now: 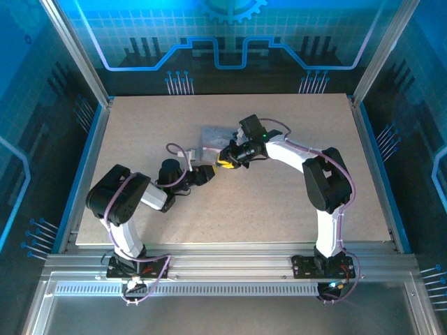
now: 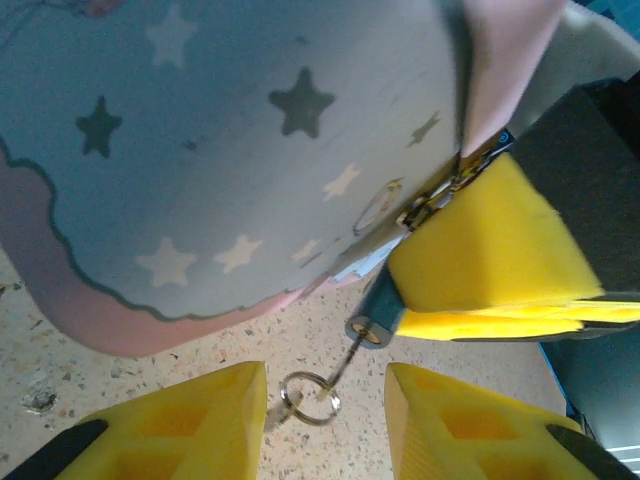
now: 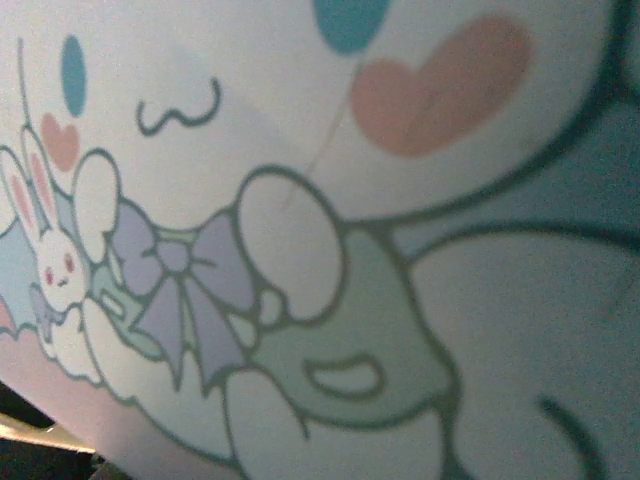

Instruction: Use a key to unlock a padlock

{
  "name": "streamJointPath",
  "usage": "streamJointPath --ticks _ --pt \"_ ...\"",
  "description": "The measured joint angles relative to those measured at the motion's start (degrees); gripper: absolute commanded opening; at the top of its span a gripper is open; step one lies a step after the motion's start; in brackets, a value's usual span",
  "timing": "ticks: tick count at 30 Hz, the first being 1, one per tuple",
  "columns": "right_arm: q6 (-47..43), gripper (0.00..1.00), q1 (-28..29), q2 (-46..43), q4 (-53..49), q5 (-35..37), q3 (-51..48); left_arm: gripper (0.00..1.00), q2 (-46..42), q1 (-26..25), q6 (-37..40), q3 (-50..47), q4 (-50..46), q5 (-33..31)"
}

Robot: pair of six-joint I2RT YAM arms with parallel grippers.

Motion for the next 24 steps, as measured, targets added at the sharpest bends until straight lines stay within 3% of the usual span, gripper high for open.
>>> streamJointPath --ticks 9,17,24 --pt "-0.4 0.00 0.0 0.2 -0.4 -1.3 0.5 0.28 3.7 0.0 -0.7 0.0 6.5 0.7" --pt "-0.9 0.00 -0.1 0.4 -1.0 -1.4 0.9 0.01 4.4 0.0 -0.7 0.0 9.8 2.4" --pt "-1.1 0.00 -0.2 0.5 -2.6 -1.3 1.4 0.00 4.3 -1.0 4.7 -0.3 9.5 1.7"
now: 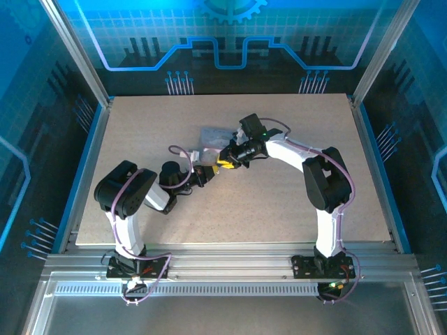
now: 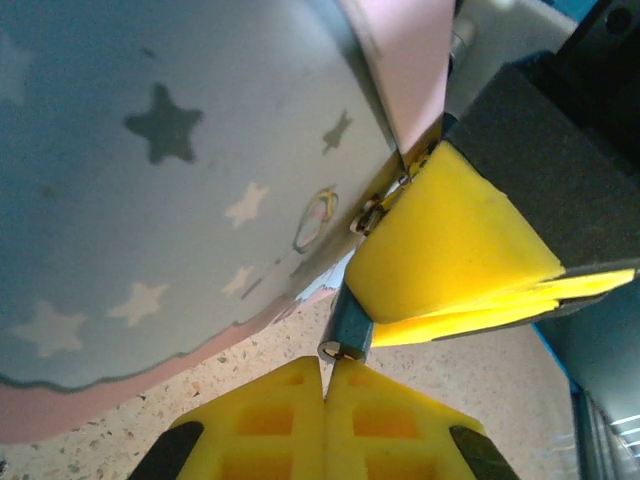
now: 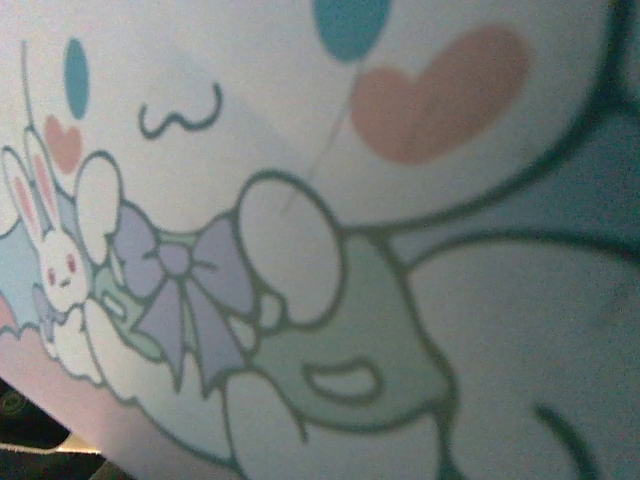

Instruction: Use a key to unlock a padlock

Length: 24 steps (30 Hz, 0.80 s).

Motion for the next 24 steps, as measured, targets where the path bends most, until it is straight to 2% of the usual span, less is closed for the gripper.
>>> streamJointPath --ticks 8,15,19,24 --pt "-0.7 0.00 0.0 0.1 -2.3 0.2 0.3 0.00 -5.5 -4.1 12.8 -0.5 -9.4 -8.3" --pt "-1.9 0.00 0.0 0.1 -4.6 0.2 0.5 0.00 -11.4 -10.3 26.8 -0.5 -19.5 -21.5" --pt "-2.8 0.00 0.0 0.1 -5.7 0.2 0.6 0.00 -12.8 -14.1 33.5 -0.5 -22.1 -29.4" --pt "-3.2 0.22 0.1 0.1 -6.3 0.5 0.7 0.00 -12.9 -16.0 36.5 -0.3 -23.1 -33.6"
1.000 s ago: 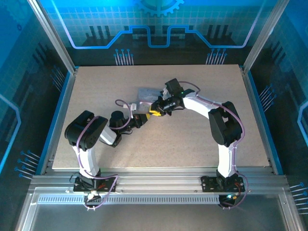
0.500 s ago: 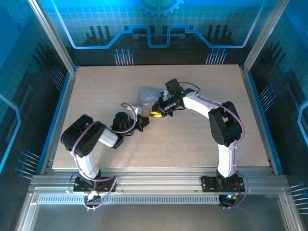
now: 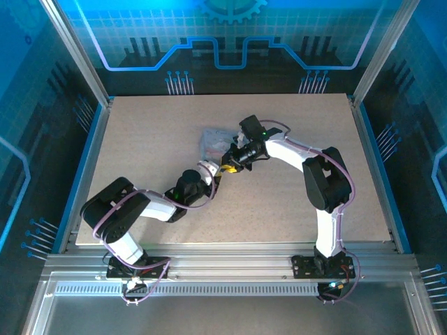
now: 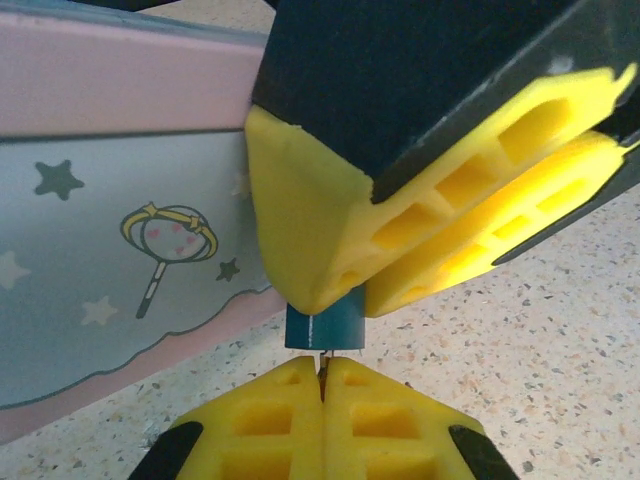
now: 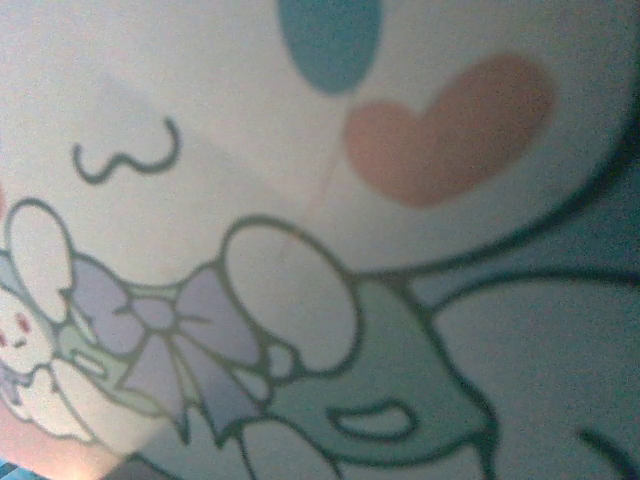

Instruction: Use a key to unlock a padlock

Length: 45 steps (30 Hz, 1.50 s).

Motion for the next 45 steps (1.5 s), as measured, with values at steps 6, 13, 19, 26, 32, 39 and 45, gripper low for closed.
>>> streamJointPath --ticks 6,13,19,26,32,39,45 --pt "0.9 0.50 0.4 0.0 0.2 1.1 0.0 0.00 0.6 -0.1 -5.0 0.2 -1.7 0.7" --pt "2.5 0.54 2.1 -0.2 1.8 3.7 -1.5 0.00 2.2 1.2 -15.0 -0.4 -3.5 6.5" --pt "3.6 0.55 2.8 -3.3 4.4 7.8 -6.3 0.00 2.3 4.1 -22.3 -2.3 -1.8 11.5" --pt "5.3 0.52 3.5 -10.4 7.4 13.1 -12.7 0.00 2.7 7.7 -30.1 -3.8 2.3 15.9" --pt "8.9 0.52 6.2 -10.9 13.8 13.9 -17.7 0.00 4.7 9.7 -36.3 -4.7 6.8 19.1" --pt "12.1 0.52 8.0 -9.1 20.2 14.1 -18.3 0.00 10.3 11.7 -43.1 -6.1 16.2 23.9" --pt "13.7 0.52 8.0 -6.8 24.7 14.9 -18.3 0.00 13.6 11.9 -46.7 -6.4 22.4 26.3"
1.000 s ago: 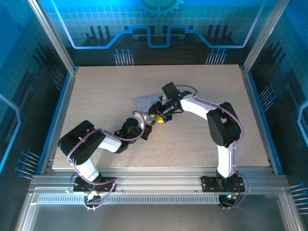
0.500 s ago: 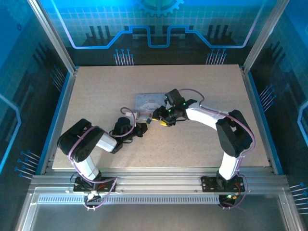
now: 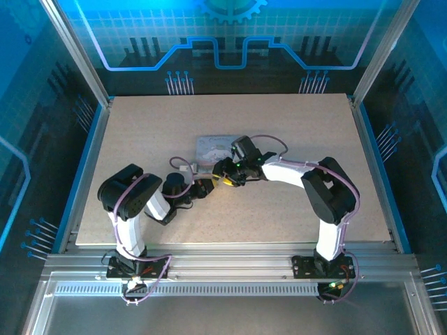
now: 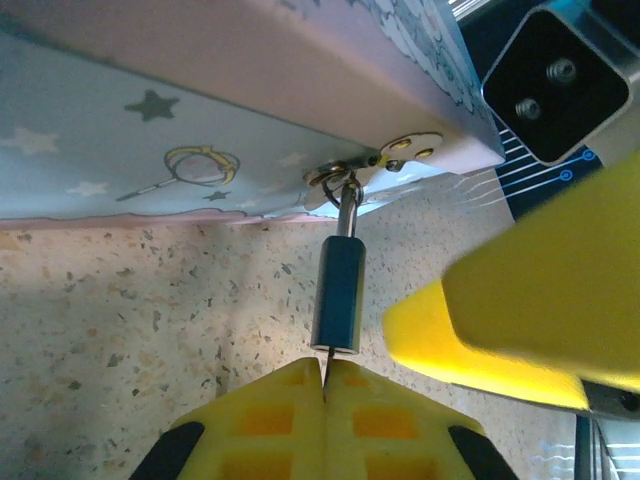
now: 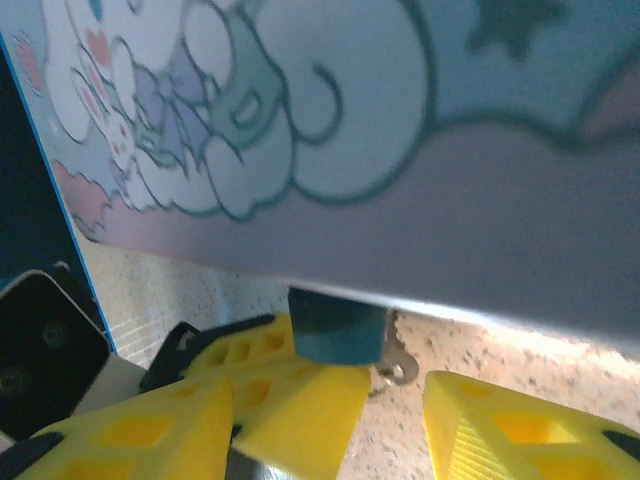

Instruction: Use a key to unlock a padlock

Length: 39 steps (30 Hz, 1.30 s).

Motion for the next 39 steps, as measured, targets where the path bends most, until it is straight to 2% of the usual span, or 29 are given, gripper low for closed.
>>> streamJointPath --ticks 7,15,20,24,26,30,33,39 --pt "0.6 0.50 0.0 1.7 4.9 0.5 0.1 0.00 0.1 0.7 -2.0 -0.3 1.4 1.5" --pt "0.5 0.48 0.7 3.0 5.7 2.1 1.1 0.00 0.1 1.1 -2.8 -0.3 1.7 1.7" --pt "0.6 0.53 1.2 3.1 5.9 2.9 1.1 0.00 0.1 1.2 -3.8 -0.3 1.8 2.0" --pt "1.0 0.53 2.1 3.3 6.3 4.1 1.1 0.00 0.1 1.2 -4.1 -0.3 1.8 2.5" --pt "1.2 0.48 2.3 3.4 6.4 4.6 1.1 0.00 0.1 1.2 -4.1 -0.3 1.8 2.6" --pt "0.7 0.23 2.3 3.3 5.7 6.3 1.2 0.00 -0.1 1.6 -4.1 -0.3 2.1 2.5" --pt "0.2 0.12 2.4 3.3 4.0 7.4 1.7 0.00 -0.1 1.7 -4.0 -0.3 2.0 2.3" --pt "-0.4 0.00 2.8 3.3 -0.1 8.4 3.1 0.00 -0.6 1.5 -2.0 -0.5 0.5 2.3"
